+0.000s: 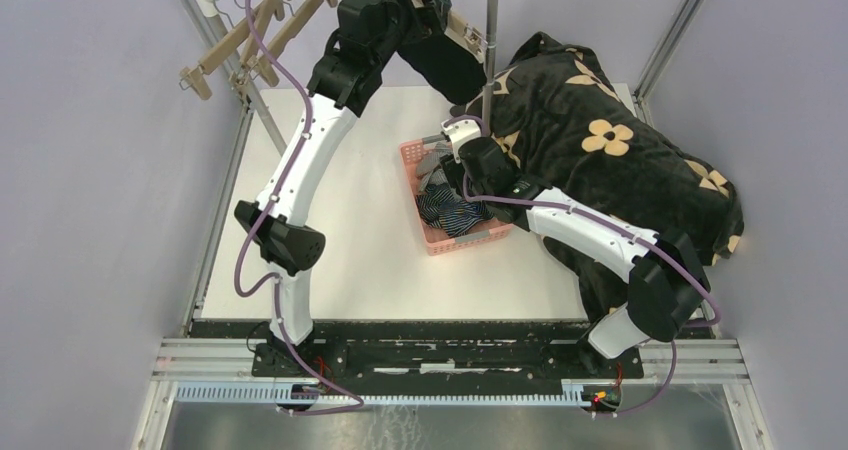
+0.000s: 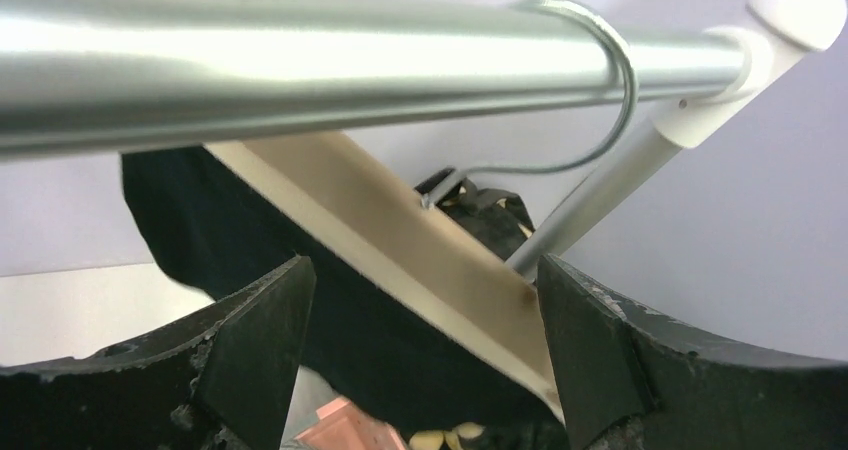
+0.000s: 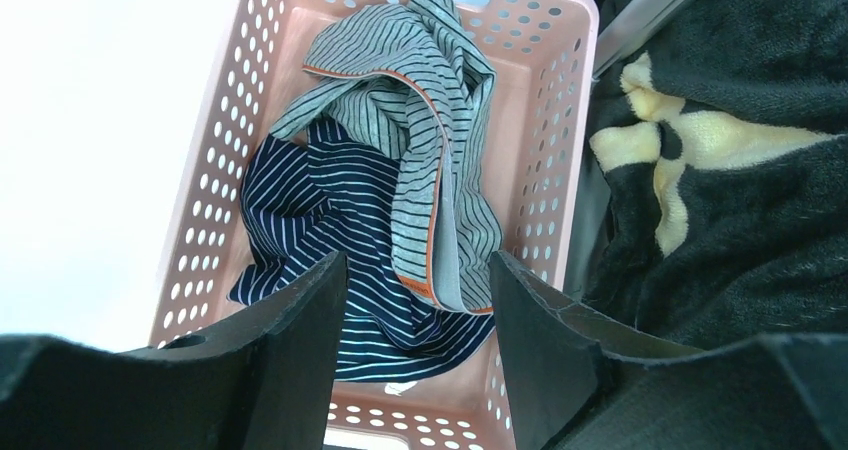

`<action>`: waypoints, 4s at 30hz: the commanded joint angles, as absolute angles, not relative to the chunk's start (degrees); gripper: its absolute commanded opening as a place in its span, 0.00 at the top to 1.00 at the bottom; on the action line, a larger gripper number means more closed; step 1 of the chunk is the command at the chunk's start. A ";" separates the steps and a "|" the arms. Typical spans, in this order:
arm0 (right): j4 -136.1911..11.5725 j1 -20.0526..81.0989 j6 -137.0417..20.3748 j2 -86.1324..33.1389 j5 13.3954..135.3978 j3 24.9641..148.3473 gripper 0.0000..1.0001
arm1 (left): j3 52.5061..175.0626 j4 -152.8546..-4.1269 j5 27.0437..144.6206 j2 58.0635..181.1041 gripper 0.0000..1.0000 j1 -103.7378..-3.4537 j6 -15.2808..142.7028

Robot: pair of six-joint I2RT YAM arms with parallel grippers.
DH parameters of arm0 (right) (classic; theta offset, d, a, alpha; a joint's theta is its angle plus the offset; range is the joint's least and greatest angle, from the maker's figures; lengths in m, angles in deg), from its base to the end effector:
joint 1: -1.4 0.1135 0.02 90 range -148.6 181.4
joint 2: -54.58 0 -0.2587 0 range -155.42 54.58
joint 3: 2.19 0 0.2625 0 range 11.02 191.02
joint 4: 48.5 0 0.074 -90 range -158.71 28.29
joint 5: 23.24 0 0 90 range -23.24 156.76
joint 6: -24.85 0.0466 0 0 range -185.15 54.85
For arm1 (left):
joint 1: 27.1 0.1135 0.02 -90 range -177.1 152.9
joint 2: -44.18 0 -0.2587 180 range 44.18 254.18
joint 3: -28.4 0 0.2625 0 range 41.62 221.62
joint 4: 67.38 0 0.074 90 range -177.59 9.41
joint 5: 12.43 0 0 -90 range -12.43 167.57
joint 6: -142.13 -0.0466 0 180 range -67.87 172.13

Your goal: Remove the underwear clipped to the hanger

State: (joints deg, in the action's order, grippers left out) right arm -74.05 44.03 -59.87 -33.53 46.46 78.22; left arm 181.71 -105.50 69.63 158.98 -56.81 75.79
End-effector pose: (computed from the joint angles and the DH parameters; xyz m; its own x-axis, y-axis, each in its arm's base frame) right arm 0.2832 0.2387 0.2724 -0.4405 -0.2882 -0.8502 -0.3828 0.9170 -0.1125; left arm 0.3976 -0.2195 0.5126 -0.1434 -0.3758 -0.9155 0.3421 0.8493 -0.4022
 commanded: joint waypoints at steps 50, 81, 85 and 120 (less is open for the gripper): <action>-72.96 45.39 -58.56 -35.93 50.50 81.37 0.45 | 176.00 -106.13 69.89 148.85 0.97 -58.04 72.28; -77.69 45.34 -61.49 -27.71 44.40 86.45 0.36 | 147.79 -117.21 72.75 122.03 0.97 -56.98 64.50; -79.43 45.31 -62.40 -26.64 42.08 88.85 0.34 | 143.67 -119.86 73.11 116.66 0.97 -56.89 64.28; -80.62 26.77 -69.51 -2.11 135.29 97.61 0.18 | 108.65 -100.19 143.23 89.59 0.97 -56.86 79.30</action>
